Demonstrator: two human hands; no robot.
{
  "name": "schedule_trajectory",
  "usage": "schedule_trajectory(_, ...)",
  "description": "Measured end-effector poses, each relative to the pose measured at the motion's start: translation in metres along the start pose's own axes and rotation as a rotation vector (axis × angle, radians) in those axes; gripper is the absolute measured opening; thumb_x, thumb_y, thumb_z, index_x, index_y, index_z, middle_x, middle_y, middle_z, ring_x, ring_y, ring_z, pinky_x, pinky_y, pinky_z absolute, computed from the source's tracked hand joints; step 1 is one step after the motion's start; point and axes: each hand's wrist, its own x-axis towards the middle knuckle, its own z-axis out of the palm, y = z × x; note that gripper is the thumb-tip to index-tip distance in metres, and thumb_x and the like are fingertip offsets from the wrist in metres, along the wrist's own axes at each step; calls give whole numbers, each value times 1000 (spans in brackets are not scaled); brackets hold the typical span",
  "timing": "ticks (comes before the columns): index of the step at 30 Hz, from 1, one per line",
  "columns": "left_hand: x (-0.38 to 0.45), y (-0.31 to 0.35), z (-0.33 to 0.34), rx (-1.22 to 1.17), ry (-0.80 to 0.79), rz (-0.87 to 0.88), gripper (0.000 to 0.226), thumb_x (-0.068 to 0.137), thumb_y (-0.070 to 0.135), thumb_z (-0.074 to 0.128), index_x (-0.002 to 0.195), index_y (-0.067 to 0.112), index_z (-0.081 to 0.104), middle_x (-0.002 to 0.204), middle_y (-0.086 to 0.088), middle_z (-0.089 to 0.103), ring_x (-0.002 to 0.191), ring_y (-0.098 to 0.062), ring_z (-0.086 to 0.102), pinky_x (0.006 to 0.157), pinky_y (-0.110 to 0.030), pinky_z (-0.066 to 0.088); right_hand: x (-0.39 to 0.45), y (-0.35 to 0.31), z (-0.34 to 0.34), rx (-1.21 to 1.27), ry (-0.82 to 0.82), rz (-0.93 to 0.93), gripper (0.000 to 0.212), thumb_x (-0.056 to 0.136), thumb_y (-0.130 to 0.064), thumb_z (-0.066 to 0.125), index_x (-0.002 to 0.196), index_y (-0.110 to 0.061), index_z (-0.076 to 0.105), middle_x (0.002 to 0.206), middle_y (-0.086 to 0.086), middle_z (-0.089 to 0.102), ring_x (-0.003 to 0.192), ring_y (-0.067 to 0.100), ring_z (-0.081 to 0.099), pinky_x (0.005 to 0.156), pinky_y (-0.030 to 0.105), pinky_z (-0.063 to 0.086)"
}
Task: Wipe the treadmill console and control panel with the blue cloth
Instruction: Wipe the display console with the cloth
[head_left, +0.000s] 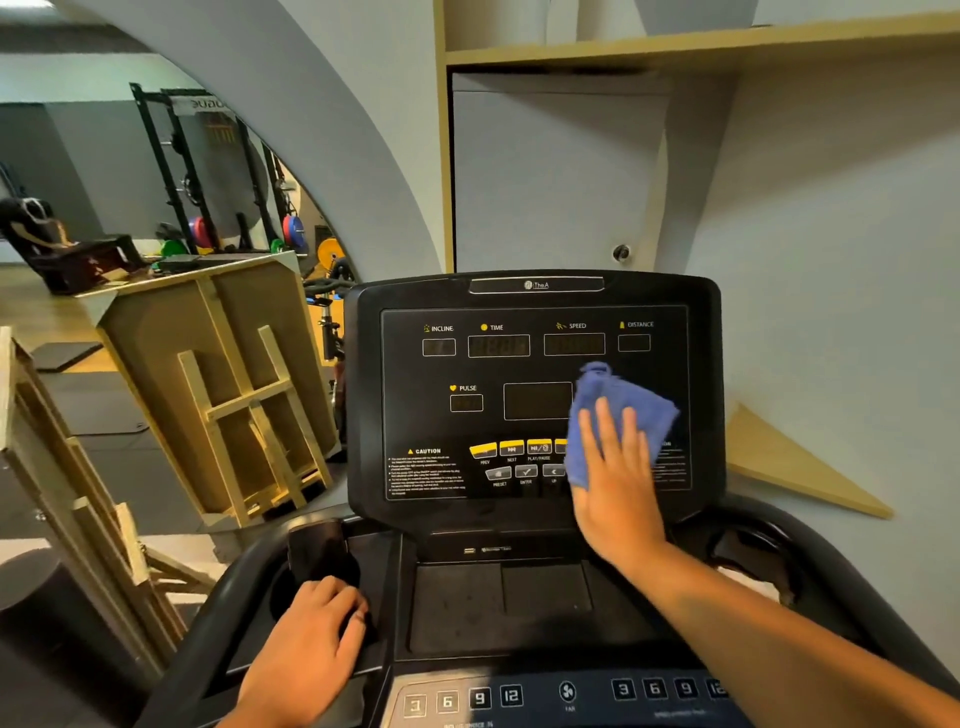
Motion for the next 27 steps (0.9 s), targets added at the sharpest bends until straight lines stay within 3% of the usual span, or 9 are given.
schedule_trajectory(4, 3, 3, -3, 2, 10, -3, 10, 103, 43, 46, 107, 48, 54, 114, 24, 49, 109, 1, 43, 89, -19, 36, 38, 23, -24, 6, -4, -145, 88, 88, -21, 57, 161, -22, 7, 169, 7, 7, 154, 36, -1, 124, 54, 10)
schedule_trajectory(7, 3, 9, -5, 11, 18, -4, 17, 104, 42, 44, 112, 44, 59, 114, 24, 49, 108, 1, 43, 91, -19, 37, 38, 68, -39, 42, 92, 174, 84, 88, -11, 58, 160, -14, 15, 167, 14, 15, 153, 38, 7, 121, 58, 18)
schedule_trajectory(9, 1, 12, -5, 11, 18, -4, 19, 104, 41, 42, 113, 43, 59, 114, 23, 49, 108, 1, 44, 90, -20, 38, 14, 73, -35, 14, 80, 247, 89, 88, -11, 64, 161, -12, 12, 168, 15, 11, 154, 38, 2, 122, 59, 17)
schedule_trajectory(13, -3, 11, -6, -9, 5, -24, 19, 105, 41, 40, 111, 43, 58, 112, 21, 48, 104, 0, 45, 86, -21, 42, -23, 28, -14, 4, -40, -30, 95, 85, -19, 70, 161, -16, 14, 168, 10, 6, 154, 38, -2, 122, 59, 14)
schedule_trajectory(16, -5, 11, -5, -19, 3, -29, 19, 104, 41, 40, 109, 41, 59, 111, 21, 47, 102, 0, 46, 85, -22, 44, 2, 6, -14, -1, -67, -228, 91, 87, -23, 67, 160, -20, 14, 169, 6, 9, 155, 34, -2, 124, 54, 12)
schedule_trajectory(18, -6, 10, -6, -14, 8, -31, 19, 104, 42, 40, 108, 41, 59, 110, 22, 47, 101, 0, 47, 85, -22, 46, 28, 11, -24, 5, -46, -173, 88, 89, -21, 65, 160, -20, 14, 168, 6, 11, 155, 33, 1, 124, 53, 13)
schedule_trajectory(23, -4, 8, -5, -27, 4, -22, 17, 104, 41, 41, 106, 40, 58, 108, 21, 46, 100, 0, 49, 86, -23, 47, 21, 62, -37, 46, 43, 199, 86, 88, -9, 66, 160, -11, 19, 167, 14, 13, 154, 38, 5, 121, 59, 18)
schedule_trajectory(25, -3, 9, -5, -35, 6, -14, 18, 105, 41, 41, 108, 39, 59, 109, 21, 46, 101, -1, 49, 86, -23, 46, -8, 57, -28, 33, 31, 238, 89, 85, -8, 68, 159, -9, 19, 167, 16, 15, 153, 41, 6, 120, 61, 21)
schedule_trajectory(27, -4, 8, -4, -44, 14, -8, 18, 105, 40, 41, 107, 37, 59, 109, 19, 47, 101, -2, 50, 86, -23, 45, -29, 33, -18, 23, -35, 144, 92, 84, -11, 70, 160, -11, 18, 167, 14, 13, 153, 40, 4, 121, 61, 19)
